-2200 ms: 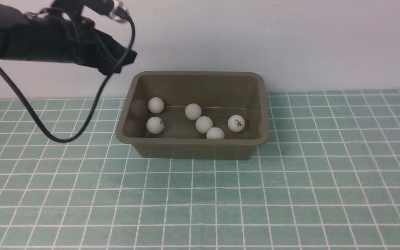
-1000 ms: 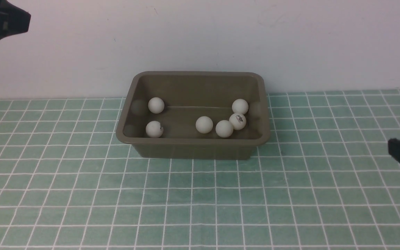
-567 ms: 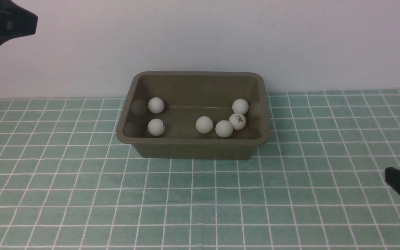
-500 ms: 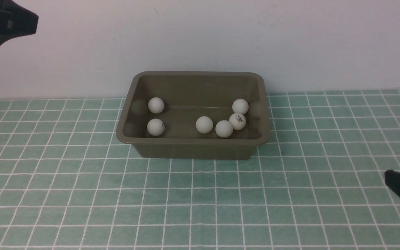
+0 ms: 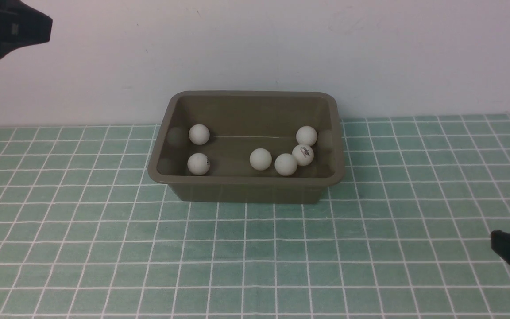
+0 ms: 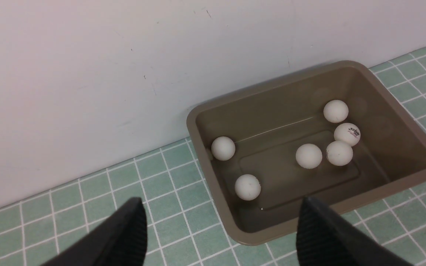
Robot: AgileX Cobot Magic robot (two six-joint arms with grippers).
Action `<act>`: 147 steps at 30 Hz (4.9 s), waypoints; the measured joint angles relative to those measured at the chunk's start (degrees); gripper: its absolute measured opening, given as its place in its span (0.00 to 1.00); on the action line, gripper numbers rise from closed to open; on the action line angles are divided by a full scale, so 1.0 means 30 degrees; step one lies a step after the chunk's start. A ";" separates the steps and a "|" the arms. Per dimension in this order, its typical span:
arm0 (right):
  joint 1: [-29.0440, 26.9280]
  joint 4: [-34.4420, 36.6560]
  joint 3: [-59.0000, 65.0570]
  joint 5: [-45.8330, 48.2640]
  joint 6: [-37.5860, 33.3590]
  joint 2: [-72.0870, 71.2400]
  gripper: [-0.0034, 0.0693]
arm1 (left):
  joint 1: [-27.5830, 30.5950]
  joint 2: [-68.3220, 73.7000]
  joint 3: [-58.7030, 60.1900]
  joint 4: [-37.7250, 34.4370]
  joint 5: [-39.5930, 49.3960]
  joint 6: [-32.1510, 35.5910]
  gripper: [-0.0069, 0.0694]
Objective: Put the table tennis balls in the box on the green coffee tablecloth.
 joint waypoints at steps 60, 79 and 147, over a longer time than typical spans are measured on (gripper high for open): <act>-0.6114 0.0695 0.7313 -0.1159 -0.0058 -0.6406 0.58 | 0.0000 0.0000 0.0000 -0.3324 0.0593 0.1937 0.73; -0.6114 0.0712 0.7344 -0.1389 -0.0078 -0.6406 0.58 | 0.0000 0.0000 0.0000 -0.7034 0.0654 0.3112 0.73; -0.6114 0.0763 0.7365 -0.1524 -0.0078 -0.6406 0.58 | 0.0579 -2.0572 2.5585 1.1122 -0.9332 -1.2995 0.73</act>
